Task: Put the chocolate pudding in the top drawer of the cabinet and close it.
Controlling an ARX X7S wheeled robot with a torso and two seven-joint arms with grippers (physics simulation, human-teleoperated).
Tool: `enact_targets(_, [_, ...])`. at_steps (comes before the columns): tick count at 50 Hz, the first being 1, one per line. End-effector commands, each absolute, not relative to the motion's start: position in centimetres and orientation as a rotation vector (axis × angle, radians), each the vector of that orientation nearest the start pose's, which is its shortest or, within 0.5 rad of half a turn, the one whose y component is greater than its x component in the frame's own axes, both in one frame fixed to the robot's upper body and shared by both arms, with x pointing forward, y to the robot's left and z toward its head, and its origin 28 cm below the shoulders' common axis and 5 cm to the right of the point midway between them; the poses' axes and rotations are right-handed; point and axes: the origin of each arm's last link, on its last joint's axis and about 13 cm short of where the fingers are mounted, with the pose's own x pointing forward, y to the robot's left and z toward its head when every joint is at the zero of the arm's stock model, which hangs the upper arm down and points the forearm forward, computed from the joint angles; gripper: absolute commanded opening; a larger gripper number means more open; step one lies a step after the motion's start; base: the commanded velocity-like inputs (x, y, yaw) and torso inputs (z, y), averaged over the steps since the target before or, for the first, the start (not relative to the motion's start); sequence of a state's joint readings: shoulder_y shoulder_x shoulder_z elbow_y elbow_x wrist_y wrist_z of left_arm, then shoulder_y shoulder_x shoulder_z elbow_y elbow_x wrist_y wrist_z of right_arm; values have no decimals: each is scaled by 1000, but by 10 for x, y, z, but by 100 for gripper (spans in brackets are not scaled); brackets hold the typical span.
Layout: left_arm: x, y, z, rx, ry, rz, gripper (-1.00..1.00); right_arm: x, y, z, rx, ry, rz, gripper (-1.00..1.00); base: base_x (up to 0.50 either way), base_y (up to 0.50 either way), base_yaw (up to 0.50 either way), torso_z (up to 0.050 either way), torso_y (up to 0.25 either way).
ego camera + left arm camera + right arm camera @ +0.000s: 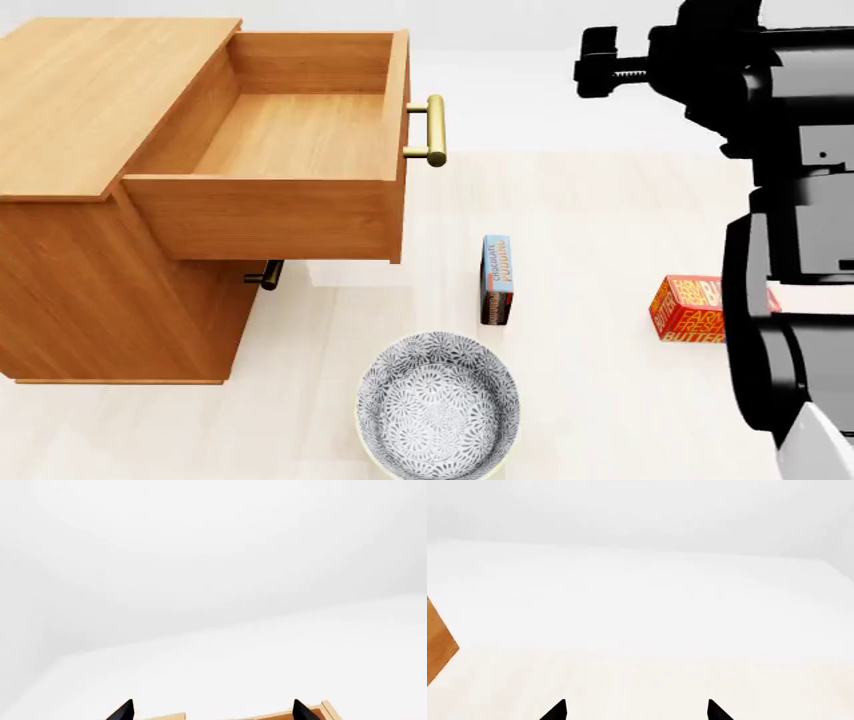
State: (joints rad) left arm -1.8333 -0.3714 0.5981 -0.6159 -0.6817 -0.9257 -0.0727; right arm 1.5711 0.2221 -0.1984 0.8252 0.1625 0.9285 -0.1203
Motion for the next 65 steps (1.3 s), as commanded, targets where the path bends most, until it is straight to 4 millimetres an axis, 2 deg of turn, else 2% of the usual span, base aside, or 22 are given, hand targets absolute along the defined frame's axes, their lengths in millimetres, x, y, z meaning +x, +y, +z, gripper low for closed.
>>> enact_targets(1, [355, 272, 442, 165, -170, 2, 100, 399, -160, 311, -44, 369, 105, 100, 0, 0, 0, 0, 0])
enact_targets(13, [347, 277, 456, 165, -224, 30, 100, 404, -150, 287, -34, 452, 160, 100, 0, 0, 0, 0, 0])
enact_targets(29, [348, 279, 461, 177, -236, 44, 100, 415, -135, 245, -9, 513, 203, 100, 0, 0, 0, 0, 0])
enact_targets(43, [345, 282, 459, 185, -232, 55, 100, 420, -121, 221, 16, 526, 214, 100, 0, 0, 0, 0, 0])
enact_targets(56, [349, 282, 451, 190, -224, 54, 100, 419, -113, 210, 20, 538, 227, 100, 0, 0, 0, 0, 0])
enact_targets(65, [341, 285, 453, 194, -222, 58, 100, 417, -105, 197, 28, 560, 245, 100, 0, 0, 0, 0, 0])
